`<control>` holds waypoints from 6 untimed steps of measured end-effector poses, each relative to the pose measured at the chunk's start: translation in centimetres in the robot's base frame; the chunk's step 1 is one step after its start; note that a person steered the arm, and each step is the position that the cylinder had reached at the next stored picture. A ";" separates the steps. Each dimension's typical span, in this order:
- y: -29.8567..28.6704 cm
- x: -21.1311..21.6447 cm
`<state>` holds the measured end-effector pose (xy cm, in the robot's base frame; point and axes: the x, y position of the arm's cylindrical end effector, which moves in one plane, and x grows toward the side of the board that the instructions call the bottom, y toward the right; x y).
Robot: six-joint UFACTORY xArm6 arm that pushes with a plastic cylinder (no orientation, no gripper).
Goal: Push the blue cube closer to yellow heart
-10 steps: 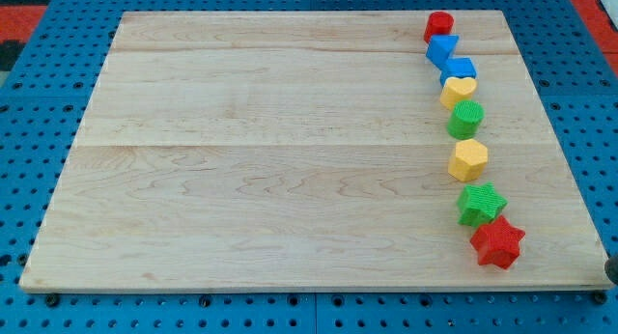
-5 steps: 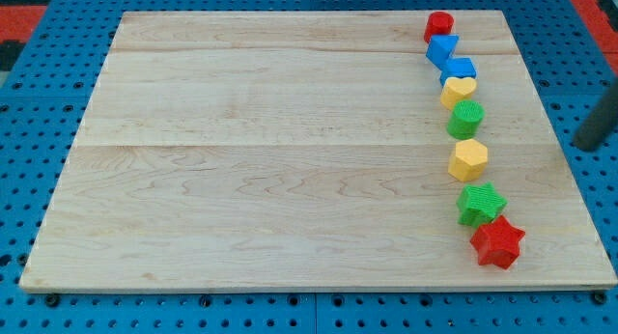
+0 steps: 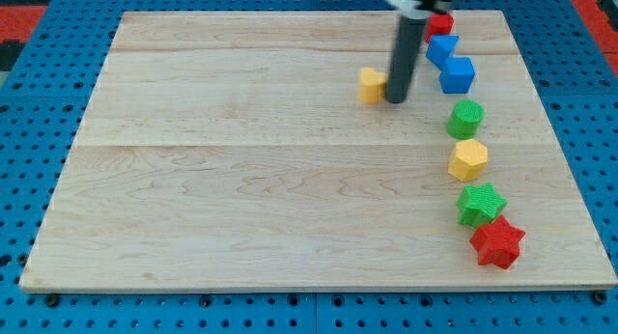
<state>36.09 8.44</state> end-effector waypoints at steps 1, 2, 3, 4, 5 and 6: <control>5.8 -3.5; 1.8 -4.6; -3.5 -3.5; -2.7 0.6; 5.0 0.5; 13.9 0.5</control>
<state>36.64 22.33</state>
